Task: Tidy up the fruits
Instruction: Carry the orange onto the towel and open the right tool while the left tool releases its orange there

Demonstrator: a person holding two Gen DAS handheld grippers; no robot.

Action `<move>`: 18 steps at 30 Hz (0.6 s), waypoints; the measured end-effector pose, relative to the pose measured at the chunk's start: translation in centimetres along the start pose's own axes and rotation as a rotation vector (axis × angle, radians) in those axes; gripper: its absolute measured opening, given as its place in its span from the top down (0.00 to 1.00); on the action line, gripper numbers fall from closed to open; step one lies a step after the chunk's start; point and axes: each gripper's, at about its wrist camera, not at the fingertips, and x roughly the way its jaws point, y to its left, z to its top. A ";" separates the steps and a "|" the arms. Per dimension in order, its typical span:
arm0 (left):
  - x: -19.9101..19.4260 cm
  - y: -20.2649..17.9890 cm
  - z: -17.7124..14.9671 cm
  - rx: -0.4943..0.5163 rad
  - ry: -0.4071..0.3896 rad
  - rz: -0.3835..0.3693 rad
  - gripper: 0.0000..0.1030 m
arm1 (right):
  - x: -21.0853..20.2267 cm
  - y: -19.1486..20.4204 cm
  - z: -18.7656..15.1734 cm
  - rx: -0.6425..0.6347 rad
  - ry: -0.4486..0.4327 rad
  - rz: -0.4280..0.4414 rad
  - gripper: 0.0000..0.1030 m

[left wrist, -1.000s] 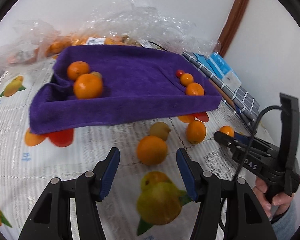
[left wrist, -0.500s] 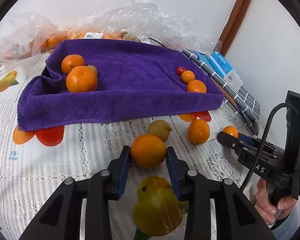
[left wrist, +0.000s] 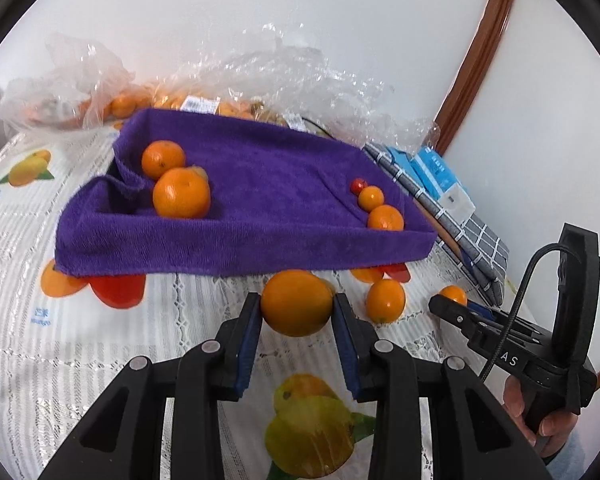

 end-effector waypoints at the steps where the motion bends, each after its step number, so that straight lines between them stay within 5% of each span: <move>1: -0.2 0.1 0.0 0.001 -0.008 0.002 0.67 | -0.1 -0.1 0.0 0.007 -0.005 0.002 0.68; 8: -1.9 0.7 1.4 0.001 -0.070 0.066 0.67 | -0.5 0.1 0.6 0.018 -0.006 -0.004 0.68; 18: -2.9 1.4 7.8 -0.044 -0.142 0.040 0.67 | -2.1 0.9 7.8 -0.018 -0.135 -0.024 0.68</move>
